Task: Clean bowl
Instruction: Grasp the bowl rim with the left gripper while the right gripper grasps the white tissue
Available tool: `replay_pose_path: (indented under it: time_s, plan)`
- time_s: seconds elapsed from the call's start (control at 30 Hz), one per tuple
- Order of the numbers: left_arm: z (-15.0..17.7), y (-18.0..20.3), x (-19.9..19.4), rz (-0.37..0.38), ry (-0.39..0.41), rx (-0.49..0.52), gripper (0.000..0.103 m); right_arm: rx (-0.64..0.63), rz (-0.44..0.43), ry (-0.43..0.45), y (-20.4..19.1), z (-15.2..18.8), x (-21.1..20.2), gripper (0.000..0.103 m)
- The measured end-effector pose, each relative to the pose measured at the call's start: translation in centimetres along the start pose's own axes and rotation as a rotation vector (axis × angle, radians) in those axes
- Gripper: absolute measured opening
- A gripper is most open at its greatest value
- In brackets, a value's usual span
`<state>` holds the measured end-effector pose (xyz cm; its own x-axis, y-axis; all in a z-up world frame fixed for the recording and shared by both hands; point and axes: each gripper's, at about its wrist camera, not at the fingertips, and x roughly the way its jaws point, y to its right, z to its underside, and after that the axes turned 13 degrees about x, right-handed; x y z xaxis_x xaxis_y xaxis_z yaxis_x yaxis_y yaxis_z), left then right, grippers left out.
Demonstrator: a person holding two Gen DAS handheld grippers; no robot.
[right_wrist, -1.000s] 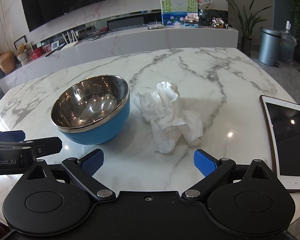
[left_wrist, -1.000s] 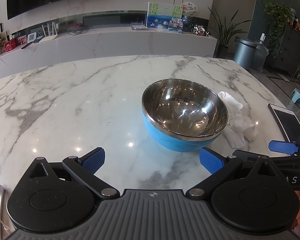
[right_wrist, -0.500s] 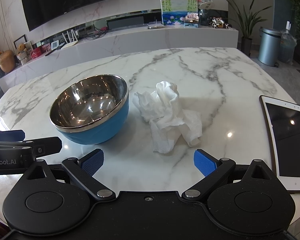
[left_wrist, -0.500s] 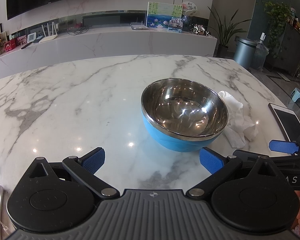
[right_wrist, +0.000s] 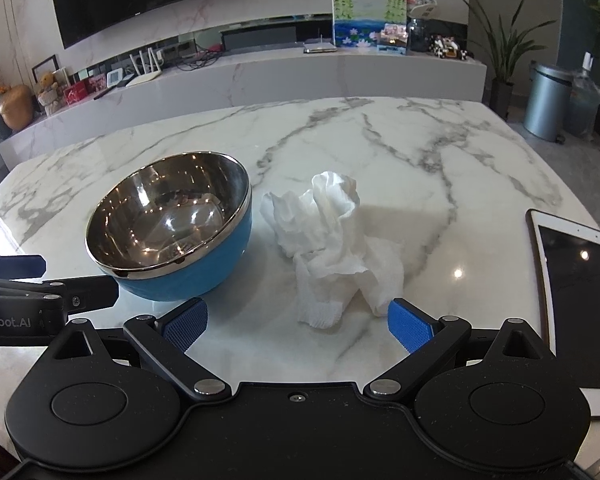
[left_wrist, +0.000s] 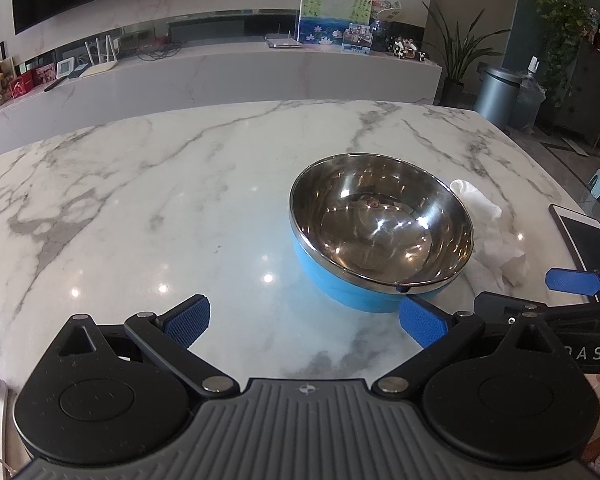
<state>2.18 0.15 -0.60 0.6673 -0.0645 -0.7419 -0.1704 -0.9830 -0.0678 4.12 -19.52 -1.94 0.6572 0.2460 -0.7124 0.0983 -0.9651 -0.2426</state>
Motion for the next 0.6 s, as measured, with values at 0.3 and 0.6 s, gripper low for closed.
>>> replay_pose_path:
  time_s: [0.3,0.6]
  plan:
    - [-0.7,-0.8,-0.4,0.098,-0.019,0.027,0.102,-0.088,0.004,-0.043,1.3,-2.5,0.8,0.089]
    - [-3.6,-2.2,0.4,0.124,-0.074,0.036,0.094,-0.143,-0.037,-0.102,1.6,-4.3,3.6,0.078]
